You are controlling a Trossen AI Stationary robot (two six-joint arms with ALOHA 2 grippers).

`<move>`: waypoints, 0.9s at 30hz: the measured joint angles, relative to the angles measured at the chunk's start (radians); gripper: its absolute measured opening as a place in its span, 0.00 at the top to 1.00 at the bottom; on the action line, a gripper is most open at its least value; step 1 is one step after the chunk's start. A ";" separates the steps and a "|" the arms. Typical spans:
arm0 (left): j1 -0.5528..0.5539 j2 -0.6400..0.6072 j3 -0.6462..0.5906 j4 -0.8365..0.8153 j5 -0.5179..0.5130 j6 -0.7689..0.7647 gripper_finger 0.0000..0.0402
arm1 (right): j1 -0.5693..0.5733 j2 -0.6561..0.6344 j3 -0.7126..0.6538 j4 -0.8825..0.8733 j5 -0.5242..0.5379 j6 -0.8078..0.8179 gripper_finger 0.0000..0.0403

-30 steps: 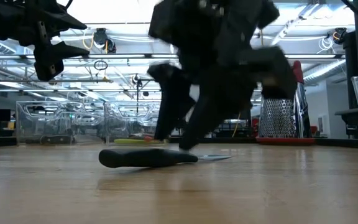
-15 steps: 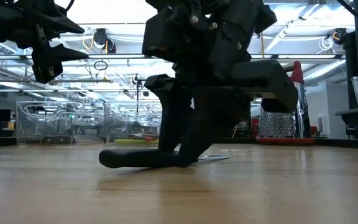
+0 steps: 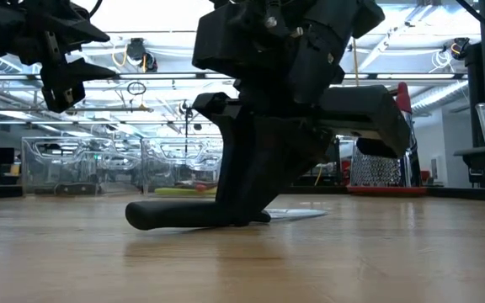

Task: Pick & Place Kitchen Items
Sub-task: Put the black knife into the top left transparent bin

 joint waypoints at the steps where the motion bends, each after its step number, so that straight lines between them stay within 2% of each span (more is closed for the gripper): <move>1: 0.000 0.000 0.000 0.000 0.000 0.001 0.48 | 0.001 -0.009 0.001 -0.002 0.001 0.000 0.83; 13: 0.000 0.000 0.000 -0.005 0.009 -0.017 0.48 | 0.011 -0.092 -0.006 0.007 0.009 0.008 0.83; 21: 0.000 0.000 0.000 -0.002 0.111 -0.179 0.48 | 0.013 -0.122 -0.003 0.042 0.062 -0.011 0.83; 27: 0.000 0.012 0.000 0.039 0.184 -0.280 0.48 | 0.012 -0.122 0.050 0.031 0.162 -0.089 0.83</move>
